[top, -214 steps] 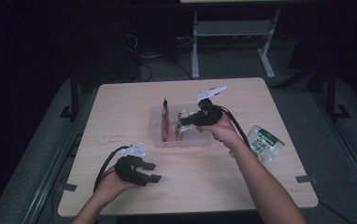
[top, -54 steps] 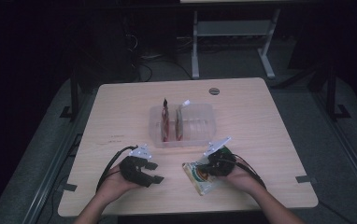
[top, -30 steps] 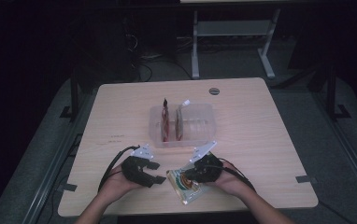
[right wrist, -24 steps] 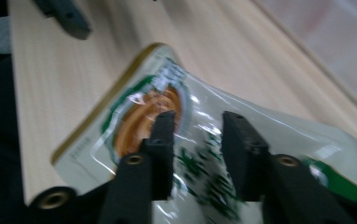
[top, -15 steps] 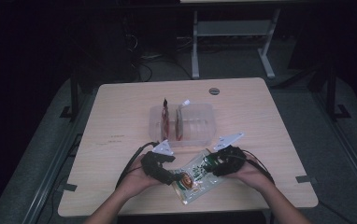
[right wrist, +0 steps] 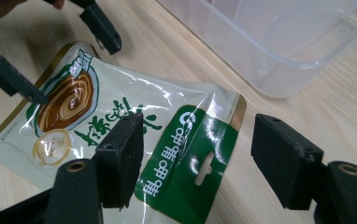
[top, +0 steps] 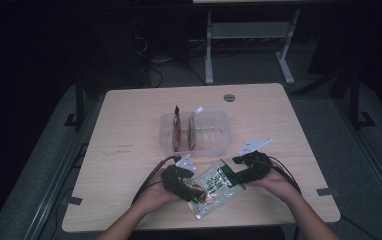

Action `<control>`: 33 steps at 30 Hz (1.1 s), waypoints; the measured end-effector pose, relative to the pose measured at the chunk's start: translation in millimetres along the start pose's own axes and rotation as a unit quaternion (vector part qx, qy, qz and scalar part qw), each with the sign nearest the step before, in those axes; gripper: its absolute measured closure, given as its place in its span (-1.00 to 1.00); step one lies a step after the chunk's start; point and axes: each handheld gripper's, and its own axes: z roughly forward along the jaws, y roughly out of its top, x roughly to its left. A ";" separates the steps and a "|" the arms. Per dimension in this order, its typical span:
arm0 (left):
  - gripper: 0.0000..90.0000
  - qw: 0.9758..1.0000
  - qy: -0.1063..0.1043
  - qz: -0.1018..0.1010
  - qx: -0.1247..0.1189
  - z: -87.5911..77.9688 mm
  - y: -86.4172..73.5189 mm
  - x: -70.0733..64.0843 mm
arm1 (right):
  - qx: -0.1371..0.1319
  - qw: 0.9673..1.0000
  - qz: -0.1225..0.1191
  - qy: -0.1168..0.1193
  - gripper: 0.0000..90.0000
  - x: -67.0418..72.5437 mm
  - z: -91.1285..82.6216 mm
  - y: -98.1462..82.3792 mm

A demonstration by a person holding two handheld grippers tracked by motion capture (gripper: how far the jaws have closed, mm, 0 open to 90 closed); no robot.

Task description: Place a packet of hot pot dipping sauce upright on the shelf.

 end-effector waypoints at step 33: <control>1.00 1.000 -0.015 0.012 -0.018 -2.7 1.8 5.6 | -0.019 0.999 0.021 0.019 -0.41 -5.1 -6.0 0.5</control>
